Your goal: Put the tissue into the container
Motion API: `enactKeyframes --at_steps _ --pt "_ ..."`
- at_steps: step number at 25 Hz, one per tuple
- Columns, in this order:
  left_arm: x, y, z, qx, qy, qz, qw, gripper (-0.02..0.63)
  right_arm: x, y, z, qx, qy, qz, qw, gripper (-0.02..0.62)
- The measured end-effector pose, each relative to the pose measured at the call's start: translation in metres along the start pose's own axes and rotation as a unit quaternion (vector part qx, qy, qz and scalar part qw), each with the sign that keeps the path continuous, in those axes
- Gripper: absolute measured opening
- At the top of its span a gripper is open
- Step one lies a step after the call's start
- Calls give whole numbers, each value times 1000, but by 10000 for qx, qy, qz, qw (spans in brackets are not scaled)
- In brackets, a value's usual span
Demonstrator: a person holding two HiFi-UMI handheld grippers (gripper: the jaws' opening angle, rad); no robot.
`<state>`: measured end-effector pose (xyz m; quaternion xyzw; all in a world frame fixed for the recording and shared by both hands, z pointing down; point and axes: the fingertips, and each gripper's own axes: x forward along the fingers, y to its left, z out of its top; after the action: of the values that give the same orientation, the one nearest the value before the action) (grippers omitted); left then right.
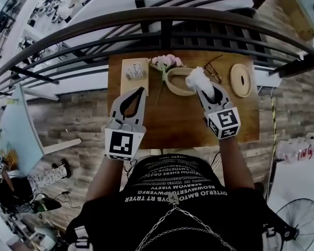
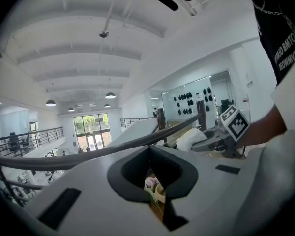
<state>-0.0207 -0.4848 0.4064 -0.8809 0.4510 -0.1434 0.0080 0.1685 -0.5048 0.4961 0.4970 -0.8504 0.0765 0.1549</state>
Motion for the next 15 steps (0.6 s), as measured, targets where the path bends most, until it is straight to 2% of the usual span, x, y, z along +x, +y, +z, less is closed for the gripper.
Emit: enactKeyframes --at_steps 9,15 --pt "26 6 -20 -108 348 188 9992 25 67 -35 -79 195 769 233 9966 117" --pt "17 14 -27 -150 549 376 9977 25 100 -33 -121 412 1226 441 9906 117"
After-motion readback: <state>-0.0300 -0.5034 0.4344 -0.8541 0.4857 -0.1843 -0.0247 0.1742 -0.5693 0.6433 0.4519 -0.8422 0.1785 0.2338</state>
